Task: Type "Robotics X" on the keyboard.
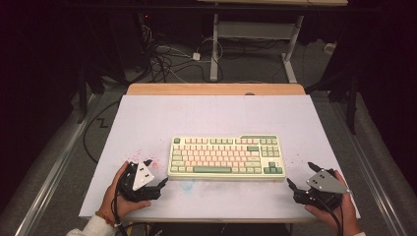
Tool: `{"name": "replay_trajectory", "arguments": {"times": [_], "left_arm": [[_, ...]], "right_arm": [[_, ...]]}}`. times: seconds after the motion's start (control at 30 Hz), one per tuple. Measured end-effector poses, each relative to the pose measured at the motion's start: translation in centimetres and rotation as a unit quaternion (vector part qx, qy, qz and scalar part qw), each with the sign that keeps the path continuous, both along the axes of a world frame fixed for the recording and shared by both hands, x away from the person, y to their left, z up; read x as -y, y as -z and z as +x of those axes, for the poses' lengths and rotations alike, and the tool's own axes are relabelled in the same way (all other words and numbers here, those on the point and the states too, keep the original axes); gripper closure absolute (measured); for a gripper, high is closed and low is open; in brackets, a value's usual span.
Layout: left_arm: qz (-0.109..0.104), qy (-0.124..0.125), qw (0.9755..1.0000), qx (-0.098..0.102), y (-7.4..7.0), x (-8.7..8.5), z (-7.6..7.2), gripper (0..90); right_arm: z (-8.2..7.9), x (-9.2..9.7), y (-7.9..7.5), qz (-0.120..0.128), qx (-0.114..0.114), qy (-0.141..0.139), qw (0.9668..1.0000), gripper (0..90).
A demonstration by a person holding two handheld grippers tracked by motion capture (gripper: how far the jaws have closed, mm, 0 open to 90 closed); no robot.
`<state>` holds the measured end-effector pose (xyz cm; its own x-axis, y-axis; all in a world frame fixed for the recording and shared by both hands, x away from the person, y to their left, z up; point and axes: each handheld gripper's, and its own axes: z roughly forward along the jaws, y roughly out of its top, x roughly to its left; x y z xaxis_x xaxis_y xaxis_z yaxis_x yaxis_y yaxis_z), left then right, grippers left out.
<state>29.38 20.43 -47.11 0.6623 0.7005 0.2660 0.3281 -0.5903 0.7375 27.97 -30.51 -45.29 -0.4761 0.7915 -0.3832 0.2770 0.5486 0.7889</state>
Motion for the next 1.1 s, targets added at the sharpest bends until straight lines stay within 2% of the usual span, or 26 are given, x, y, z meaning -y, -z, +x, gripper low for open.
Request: {"name": "replay_trajectory", "arguments": {"times": [0.23, 0.4, 0.5, 0.53, 0.57, 0.6, 0.7, 0.87, 1.1], "left_arm": [[-0.001, 0.002, 1.0, 0.003, -0.1, 0.2, -0.1, 20.9], [-0.021, 0.002, 0.9998, 0.0, -0.5, 0.0, 0.0, 20.9], [-0.021, -0.003, 0.9998, -0.004, -0.8, 0.2, 0.3, 20.9], [-0.016, -0.006, 0.9999, -0.003, -0.8, 0.2, 0.3, 20.9], [-0.021, -0.006, 0.9997, -0.007, -1.1, 0.3, 0.5, 20.9], [-0.024, -0.005, 0.9997, -0.001, -1.4, 0.2, 0.6, 20.9], [-0.032, -0.009, 0.9994, -0.002, -1.8, 0.3, 0.9, 21.0], [-0.031, -0.013, 0.9994, -0.009, -2.6, 1.0, 1.9, 22.5], [-0.037, 0.001, 0.9992, -0.014, -3.5, 2.4, 2.7, 25.1]], "right_arm": [[-0.4, 0.1, -0.2, -0.003, 0.004, 0.001, 1.0, 18.0], [-0.4, 0.0, -0.3, 0.001, 0.004, 0.002, 1.0, 18.0], [-0.6, -0.1, -0.5, 0.005, 0.006, 0.003, 1.0, 18.0], [-0.5, -0.1, -0.7, 0.008, 0.008, 0.001, 0.9999, 18.0], [-0.5, -0.2, -0.8, 0.011, 0.008, 0.001, 0.9999, 18.0], [-0.4, -0.3, -0.8, 0.013, 0.009, 0.001, 0.9999, 18.0], [-0.1, -0.6, -0.8, 0.014, 0.006, -0.003, 0.9999, 18.0], [0.2, -1.4, -0.9, 0.013, 0.004, -0.013, 0.9998, 18.0], [0.7, -2.2, -1.3, 0.018, 0.005, -0.015, 0.9997, 18.1]]}}
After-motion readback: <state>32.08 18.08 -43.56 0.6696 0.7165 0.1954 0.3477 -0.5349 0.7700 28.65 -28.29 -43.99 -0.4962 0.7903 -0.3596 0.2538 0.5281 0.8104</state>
